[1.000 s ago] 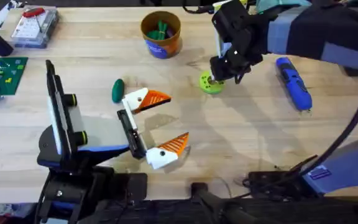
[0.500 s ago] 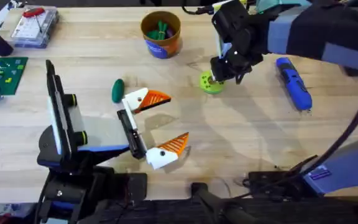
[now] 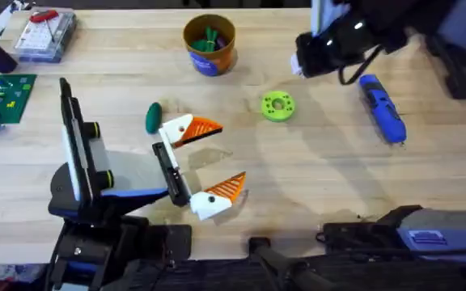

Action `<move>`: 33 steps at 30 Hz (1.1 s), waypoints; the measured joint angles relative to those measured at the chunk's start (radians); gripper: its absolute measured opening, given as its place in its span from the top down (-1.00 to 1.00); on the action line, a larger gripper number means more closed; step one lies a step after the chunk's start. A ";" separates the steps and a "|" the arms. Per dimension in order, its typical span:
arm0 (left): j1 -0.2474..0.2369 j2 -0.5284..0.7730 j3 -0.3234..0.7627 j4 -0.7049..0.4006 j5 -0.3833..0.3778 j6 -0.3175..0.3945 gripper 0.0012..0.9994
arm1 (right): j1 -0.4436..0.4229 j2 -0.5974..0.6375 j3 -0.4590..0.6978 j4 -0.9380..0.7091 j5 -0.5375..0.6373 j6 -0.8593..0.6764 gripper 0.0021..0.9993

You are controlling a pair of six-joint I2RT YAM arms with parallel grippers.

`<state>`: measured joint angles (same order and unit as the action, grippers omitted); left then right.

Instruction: Pick up the gripper from the table and insert it into the empty holder that is missing its gripper. Then pick up a screw, insert it into the mounting hole, and use the screwdriver to tighten it. Finally, clean up the table by picking up the vegetable and placing it into the bucket.

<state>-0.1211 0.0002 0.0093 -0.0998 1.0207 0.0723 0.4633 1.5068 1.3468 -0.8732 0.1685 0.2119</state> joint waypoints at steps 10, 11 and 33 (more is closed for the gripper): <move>0.000 0.000 0.000 0.000 0.000 0.000 -0.98 | 0.000 -0.045 0.143 -0.144 -0.141 -0.110 1.00; 0.000 0.000 0.000 0.000 0.000 0.000 -0.98 | 0.002 -0.045 0.158 -0.154 -0.153 -0.121 1.00; 0.000 0.000 0.000 0.000 0.000 0.000 -0.98 | 0.332 0.207 0.539 -0.266 -0.215 -0.308 1.00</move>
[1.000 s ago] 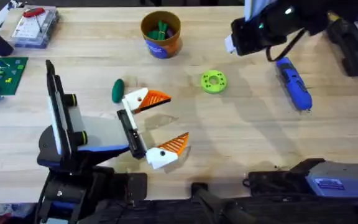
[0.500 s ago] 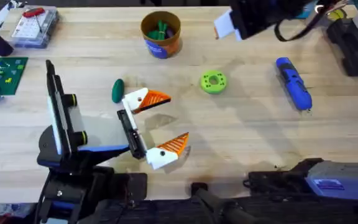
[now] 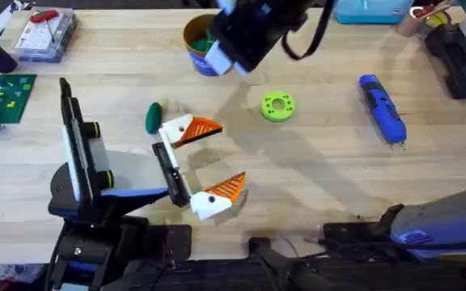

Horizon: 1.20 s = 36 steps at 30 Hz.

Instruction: Pick up the gripper from the table and insert it into the empty holder that is missing its gripper. Then pick up a screw, insert it into the mounting hole, and use the screwdriver to tighten it. Finally, clean up the table by picking up the vegetable and placing it into the bucket.

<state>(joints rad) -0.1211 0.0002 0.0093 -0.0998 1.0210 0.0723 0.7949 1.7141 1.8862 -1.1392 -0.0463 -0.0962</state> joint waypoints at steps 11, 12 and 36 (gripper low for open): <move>0.000 0.000 0.000 0.000 0.000 0.000 -0.98 | 0.166 0.001 0.006 -0.018 0.000 -0.053 1.00; 0.000 0.000 0.000 0.000 0.000 0.000 -0.98 | 0.181 0.001 0.006 -0.018 0.000 -0.061 1.00; 0.000 0.000 0.000 0.000 0.000 0.000 -0.97 | 0.281 0.001 0.006 -0.037 0.000 -0.196 1.00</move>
<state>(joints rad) -0.1211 0.0001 0.0093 -0.0998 1.0210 0.0723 1.0760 1.7149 1.8923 -1.1763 -0.0463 -0.2926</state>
